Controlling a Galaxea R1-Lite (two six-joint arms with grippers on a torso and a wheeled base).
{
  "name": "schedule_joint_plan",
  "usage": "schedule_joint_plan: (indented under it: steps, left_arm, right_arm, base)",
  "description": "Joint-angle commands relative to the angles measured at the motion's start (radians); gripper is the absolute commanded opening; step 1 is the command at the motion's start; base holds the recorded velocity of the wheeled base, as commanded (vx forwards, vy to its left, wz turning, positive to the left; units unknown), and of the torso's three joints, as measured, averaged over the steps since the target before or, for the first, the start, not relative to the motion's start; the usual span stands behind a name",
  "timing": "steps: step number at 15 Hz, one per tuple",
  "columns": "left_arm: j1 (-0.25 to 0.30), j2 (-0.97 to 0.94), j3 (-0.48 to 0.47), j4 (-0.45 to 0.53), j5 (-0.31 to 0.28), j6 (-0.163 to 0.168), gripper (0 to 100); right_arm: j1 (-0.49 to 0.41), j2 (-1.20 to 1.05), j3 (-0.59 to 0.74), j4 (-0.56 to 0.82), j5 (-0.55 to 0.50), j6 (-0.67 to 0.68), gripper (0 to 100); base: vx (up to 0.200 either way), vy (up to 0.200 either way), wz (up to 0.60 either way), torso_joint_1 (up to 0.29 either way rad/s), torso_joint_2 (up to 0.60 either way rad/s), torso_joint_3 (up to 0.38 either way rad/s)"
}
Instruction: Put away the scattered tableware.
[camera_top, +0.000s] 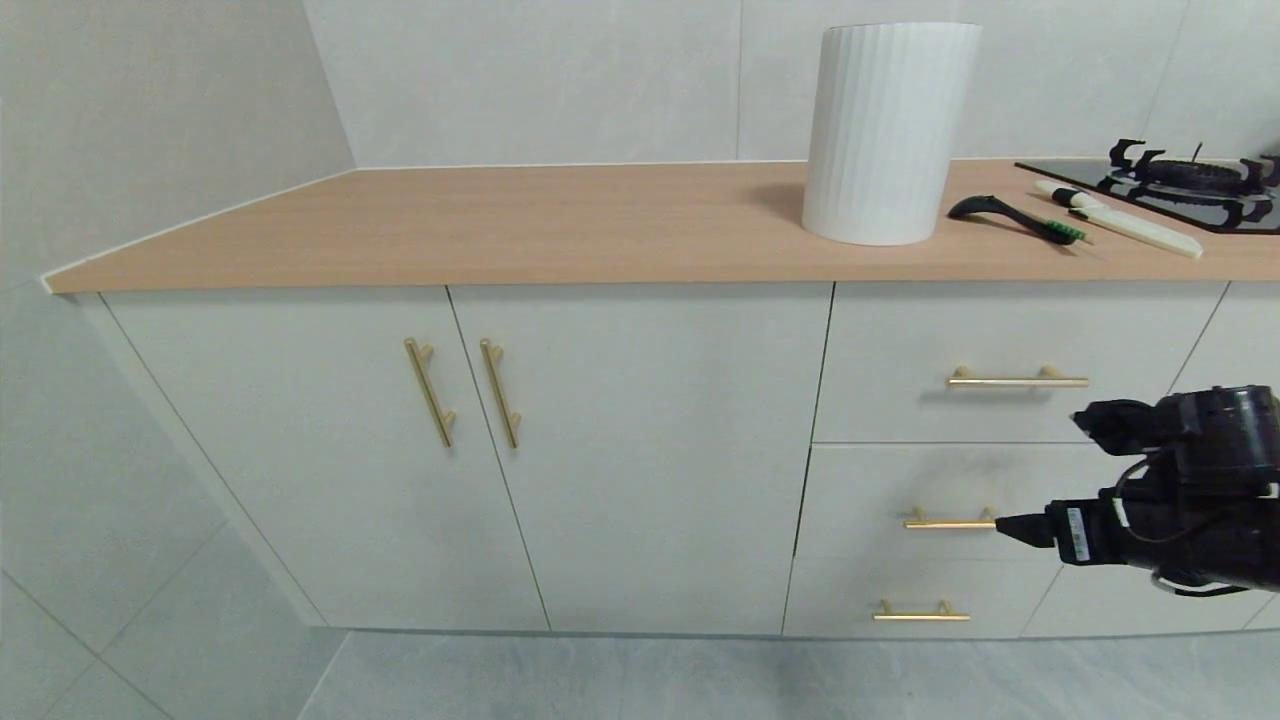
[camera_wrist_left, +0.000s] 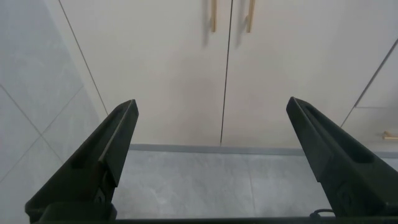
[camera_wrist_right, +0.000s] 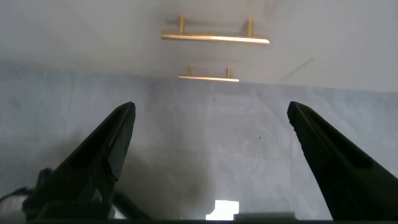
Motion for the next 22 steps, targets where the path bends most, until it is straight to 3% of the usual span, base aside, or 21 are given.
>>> schedule_joint_plan:
  steps: [1,11,22]
  left_arm:
    - [0.0,0.001,0.0,-0.002,0.0,0.0,100]
    - [0.0,0.001,0.0,0.0,0.0,0.0,100]
    - [0.0,0.001,0.0,-0.002,0.0,0.0,100]
  right_arm:
    - [0.002,0.2,-0.051,-0.041,-0.002,-0.003,100]
    - [-0.052,0.537,-0.076,-0.528,-0.045,-0.001,100]
    - [-0.086,0.692,-0.188,-0.687,-0.065,0.008,100]
  base:
    - [0.0,0.0,0.0,0.0,0.0,0.0]
    - [0.0,0.0,0.0,0.0,0.0,0.0]
    - [0.0,0.0,0.0,0.0,0.0,0.0]
